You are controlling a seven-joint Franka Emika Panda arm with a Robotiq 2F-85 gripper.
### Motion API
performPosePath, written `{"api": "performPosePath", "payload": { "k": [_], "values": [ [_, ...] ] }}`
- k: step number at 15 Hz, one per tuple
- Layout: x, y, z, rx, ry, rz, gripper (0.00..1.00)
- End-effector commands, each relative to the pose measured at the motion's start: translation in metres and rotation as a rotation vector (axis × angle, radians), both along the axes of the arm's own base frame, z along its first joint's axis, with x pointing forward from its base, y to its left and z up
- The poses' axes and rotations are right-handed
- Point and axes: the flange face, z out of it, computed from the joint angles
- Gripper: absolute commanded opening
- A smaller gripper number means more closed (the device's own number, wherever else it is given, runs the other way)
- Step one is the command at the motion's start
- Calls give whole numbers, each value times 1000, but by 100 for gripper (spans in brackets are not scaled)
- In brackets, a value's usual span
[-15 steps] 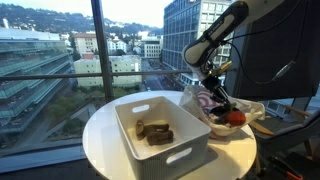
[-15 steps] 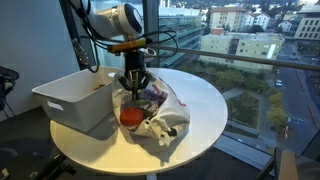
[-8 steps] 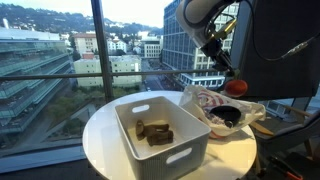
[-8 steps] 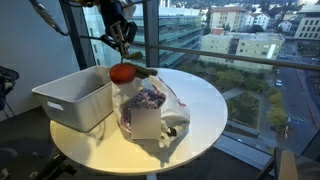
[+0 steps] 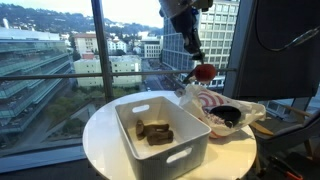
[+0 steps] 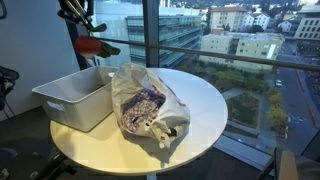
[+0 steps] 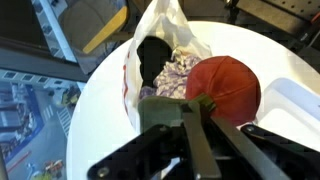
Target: Pick up the brown toy from the plastic and put it in the white basket, pick up the orange toy from the plastic and put in the white basket, pick up the black bowl with the checked shirt from the plastic and put it in the white basket, pick up the silver object from the plastic and put it in the white basket
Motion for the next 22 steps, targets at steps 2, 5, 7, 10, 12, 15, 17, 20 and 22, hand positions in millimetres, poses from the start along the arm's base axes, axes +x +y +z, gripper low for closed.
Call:
{"api": "performPosePath", "payload": {
  "k": [2, 5, 7, 10, 12, 15, 17, 20, 22],
  "values": [
    [29, 61, -32, 25, -52, 258, 4],
    [45, 85, -64, 42, -46, 426, 36],
    [54, 88, -77, 72, -14, 532, 50],
    [68, 65, -80, 94, 15, 586, 72],
    [79, 24, -77, 97, 36, 521, 87],
    [90, -55, -76, 188, 90, 358, 100],
    [88, -106, -87, 261, 164, 255, 100],
    [77, -166, -125, 282, 313, 117, 100],
    [70, -196, -158, 303, 412, 32, 100]
  ]
}}
